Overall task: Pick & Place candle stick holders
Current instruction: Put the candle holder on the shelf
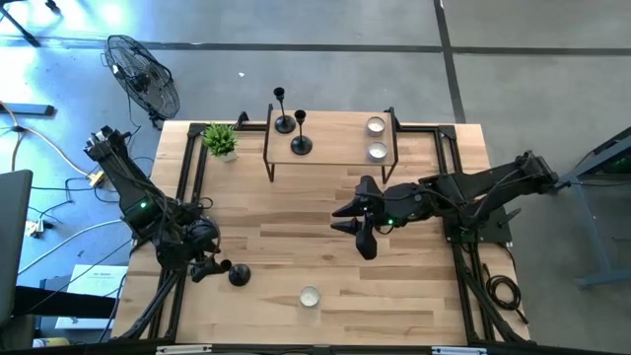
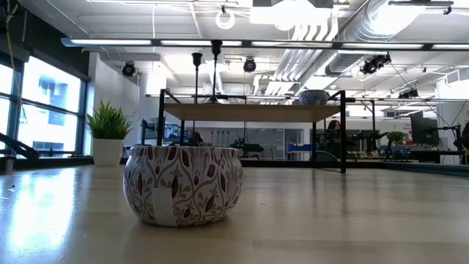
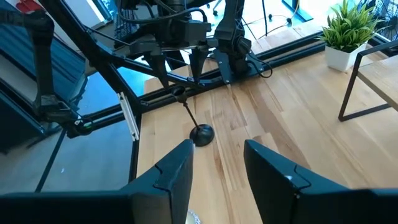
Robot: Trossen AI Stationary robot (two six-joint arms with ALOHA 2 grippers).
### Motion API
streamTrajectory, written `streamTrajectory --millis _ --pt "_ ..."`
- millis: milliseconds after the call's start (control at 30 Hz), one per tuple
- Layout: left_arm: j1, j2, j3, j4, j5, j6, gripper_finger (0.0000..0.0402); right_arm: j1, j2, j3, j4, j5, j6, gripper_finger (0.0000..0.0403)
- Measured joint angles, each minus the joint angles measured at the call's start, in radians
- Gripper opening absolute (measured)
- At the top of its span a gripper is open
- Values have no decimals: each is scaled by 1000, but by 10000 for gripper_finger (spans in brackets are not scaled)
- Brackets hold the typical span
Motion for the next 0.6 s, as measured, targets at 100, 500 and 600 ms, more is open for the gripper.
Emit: streamTrajectory --millis 100,500,600 --pt "0 0 0 1 -29 0 353 3 0 0 0 0 17 138" --pt "0 90 0 24 -22 -57 353 30 0 0 0 27 26 138" --pt "0 107 0 21 -22 -56 353 38 0 0 0 35 26 138"
